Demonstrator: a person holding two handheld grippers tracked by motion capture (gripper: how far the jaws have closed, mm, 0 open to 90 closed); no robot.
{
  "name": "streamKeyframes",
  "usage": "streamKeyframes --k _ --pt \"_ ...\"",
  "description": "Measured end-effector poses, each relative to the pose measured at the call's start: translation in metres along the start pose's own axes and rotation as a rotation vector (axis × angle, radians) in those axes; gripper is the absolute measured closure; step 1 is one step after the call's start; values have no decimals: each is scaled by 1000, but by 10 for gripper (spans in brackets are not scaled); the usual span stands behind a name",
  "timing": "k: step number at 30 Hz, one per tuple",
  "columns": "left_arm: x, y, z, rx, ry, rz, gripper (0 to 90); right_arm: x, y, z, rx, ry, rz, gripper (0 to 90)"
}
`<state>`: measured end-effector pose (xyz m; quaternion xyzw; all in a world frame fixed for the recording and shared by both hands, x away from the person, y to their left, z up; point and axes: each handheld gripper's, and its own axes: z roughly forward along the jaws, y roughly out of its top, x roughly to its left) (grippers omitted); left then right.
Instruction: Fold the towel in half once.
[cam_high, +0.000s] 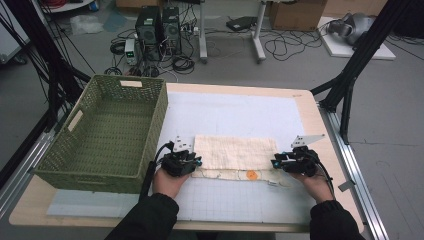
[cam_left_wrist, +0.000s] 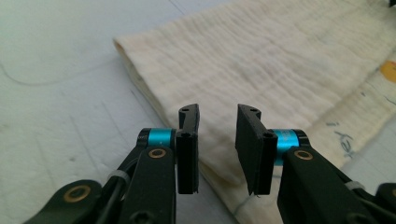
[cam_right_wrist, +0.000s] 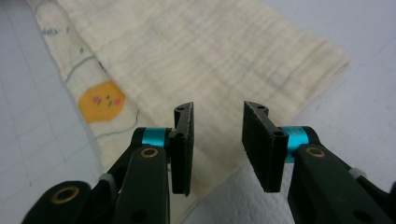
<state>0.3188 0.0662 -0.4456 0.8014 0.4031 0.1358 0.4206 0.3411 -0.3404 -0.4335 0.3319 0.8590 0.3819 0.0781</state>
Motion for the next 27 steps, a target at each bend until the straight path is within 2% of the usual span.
streamKeyframes --k 3,5,9,12,16,19,23,27 --pt "0 -1 1 3 7 9 712 4 -4 7 14 2 -21 687" --pt "0 -1 1 3 22 21 762 7 -3 8 16 -6 -43 738" --pt "-1 -1 1 4 39 28 861 7 -3 9 14 16 -41 836" --pt "0 0 1 1 37 22 882 7 -3 8 14 19 -43 870" --pt "0 2 -2 -19 34 5 884 8 -2 6 8 22 -52 880" --pt "2 5 -6 -44 30 -13 884 6 -1 2 -16 32 -34 882" --pt "4 11 -10 -71 33 -27 885 7 4 -6 -53 25 -38 883" --pt "4 13 -15 -81 29 -33 885 8 7 -14 -88 29 -27 883"
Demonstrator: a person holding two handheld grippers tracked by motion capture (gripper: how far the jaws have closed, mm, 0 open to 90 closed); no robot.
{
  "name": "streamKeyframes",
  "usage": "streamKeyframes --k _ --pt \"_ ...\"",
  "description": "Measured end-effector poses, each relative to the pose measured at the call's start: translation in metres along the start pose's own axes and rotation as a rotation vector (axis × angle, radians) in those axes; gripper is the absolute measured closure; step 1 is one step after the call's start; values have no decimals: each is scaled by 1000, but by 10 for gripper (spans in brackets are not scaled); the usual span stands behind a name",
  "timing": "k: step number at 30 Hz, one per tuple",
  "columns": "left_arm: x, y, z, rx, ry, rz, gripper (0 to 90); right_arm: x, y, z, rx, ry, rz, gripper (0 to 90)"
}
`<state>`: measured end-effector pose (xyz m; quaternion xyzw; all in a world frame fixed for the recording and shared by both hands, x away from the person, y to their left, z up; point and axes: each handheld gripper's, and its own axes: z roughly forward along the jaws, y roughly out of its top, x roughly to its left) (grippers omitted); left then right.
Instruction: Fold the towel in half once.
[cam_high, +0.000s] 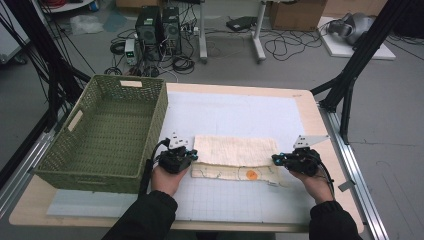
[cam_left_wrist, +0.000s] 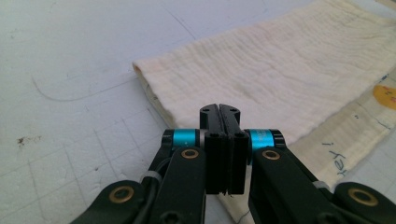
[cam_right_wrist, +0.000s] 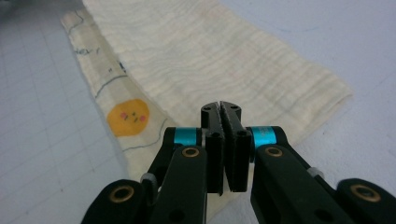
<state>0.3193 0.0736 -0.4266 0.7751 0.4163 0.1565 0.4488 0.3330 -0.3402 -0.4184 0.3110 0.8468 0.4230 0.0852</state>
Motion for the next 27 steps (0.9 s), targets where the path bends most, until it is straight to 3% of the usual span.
streamKeyframes --k 9,13,16,18,23,25,27 --pt "-6 -5 -13 15 -22 21 884 16 -3 -13 15 12 -28 884" --pt "-9 -15 -14 52 -28 33 885 22 -12 -13 57 21 -41 884" --pt "-10 -22 -10 96 -36 41 881 20 -20 -7 93 40 -15 883" --pt "-9 -24 -9 98 -40 38 853 20 -23 -2 122 58 -7 863" --pt "-9 -16 -8 57 -34 11 772 19 -17 -7 45 51 -3 782" --pt "-9 -15 -4 64 -31 19 796 19 -17 -5 41 56 1 780" --pt "-10 -16 2 94 -26 29 830 19 -18 0 73 59 3 778"
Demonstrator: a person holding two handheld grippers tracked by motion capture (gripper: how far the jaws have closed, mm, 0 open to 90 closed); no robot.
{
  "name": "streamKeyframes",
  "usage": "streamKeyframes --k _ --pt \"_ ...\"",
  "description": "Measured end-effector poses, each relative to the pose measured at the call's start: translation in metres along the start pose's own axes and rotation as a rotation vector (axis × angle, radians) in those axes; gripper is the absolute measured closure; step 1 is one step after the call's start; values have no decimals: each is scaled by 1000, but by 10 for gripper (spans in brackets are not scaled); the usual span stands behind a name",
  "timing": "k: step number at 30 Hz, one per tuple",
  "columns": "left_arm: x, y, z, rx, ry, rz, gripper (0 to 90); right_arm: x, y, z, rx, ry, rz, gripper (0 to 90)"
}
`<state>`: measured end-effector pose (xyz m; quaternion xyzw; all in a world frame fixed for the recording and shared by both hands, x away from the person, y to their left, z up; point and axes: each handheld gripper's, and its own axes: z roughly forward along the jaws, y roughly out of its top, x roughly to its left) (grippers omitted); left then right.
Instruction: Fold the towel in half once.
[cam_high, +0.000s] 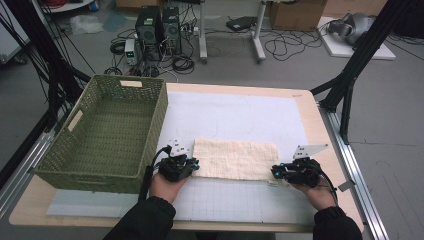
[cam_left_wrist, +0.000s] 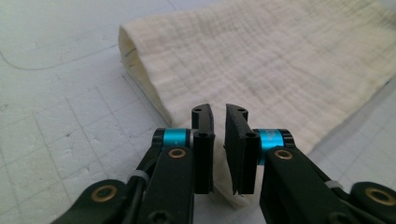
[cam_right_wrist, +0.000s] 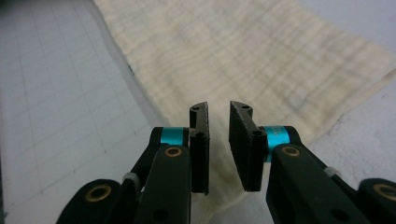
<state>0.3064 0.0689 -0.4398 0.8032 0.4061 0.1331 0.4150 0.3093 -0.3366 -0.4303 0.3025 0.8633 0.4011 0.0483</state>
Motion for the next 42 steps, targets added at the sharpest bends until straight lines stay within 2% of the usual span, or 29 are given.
streamKeyframes --k 2,4,7,12,17,21,26,33,36,42 --pt "-1 -3 4 21 9 13 838 0 -3 5 29 13 -2 784" --pt "-1 -5 3 11 14 15 846 1 -6 9 55 15 -12 798" --pt "0 -5 3 15 11 23 852 2 -8 7 48 25 -1 815" --pt "-1 -5 3 -6 17 16 840 3 -9 6 30 21 -1 809" --pt "2 -1 1 -45 18 -24 850 3 -9 3 3 20 8 797" --pt "0 1 1 -58 8 -25 850 3 -7 3 -12 28 11 792" --pt "-2 2 3 -71 -8 -30 824 3 -5 2 -31 27 19 750" --pt "-2 11 4 -86 -25 -33 774 -1 -2 4 -53 15 34 638" --pt "-2 15 4 -85 -21 -26 770 -1 -2 4 -67 8 37 614" --pt "0 18 6 -96 -26 -47 752 -3 -1 1 -100 10 60 578"
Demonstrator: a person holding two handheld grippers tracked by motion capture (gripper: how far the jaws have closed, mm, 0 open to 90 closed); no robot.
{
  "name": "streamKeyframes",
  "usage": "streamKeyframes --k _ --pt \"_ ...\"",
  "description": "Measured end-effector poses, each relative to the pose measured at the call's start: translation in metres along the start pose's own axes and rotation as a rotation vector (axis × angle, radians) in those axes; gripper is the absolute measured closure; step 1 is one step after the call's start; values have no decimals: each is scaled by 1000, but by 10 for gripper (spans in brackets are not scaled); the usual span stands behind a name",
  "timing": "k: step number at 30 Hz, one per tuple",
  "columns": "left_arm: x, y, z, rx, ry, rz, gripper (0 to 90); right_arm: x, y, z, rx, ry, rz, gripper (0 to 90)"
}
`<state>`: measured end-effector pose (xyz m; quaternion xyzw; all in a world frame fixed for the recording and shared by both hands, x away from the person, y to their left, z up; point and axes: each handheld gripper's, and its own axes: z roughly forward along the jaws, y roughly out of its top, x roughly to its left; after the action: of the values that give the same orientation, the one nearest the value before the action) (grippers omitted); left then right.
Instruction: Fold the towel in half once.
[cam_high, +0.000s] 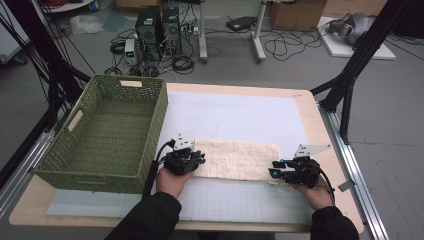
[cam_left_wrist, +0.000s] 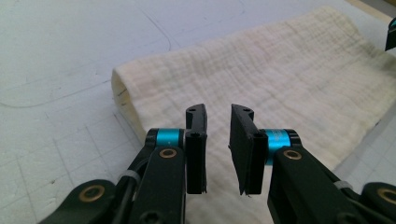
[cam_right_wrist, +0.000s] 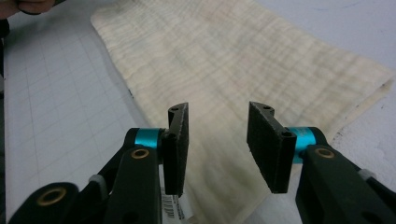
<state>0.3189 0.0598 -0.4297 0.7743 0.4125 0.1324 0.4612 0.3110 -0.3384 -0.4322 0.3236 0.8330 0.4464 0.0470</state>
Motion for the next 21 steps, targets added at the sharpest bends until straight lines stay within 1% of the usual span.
streamKeyframes --k 3,4,6,8,21 --pt "2 0 0 -2 4 -7 735 -1 2 1 -7 -5 -1 569" --pt "3 0 0 -6 2 -14 723 -1 2 1 -7 -2 7 565" --pt "3 0 0 -11 4 -16 720 -3 3 2 -15 -6 3 561" --pt "4 0 0 -12 4 -16 720 -3 4 2 -19 -2 11 561" --pt "5 1 1 -11 14 -21 719 -4 5 5 -5 -8 3 561"
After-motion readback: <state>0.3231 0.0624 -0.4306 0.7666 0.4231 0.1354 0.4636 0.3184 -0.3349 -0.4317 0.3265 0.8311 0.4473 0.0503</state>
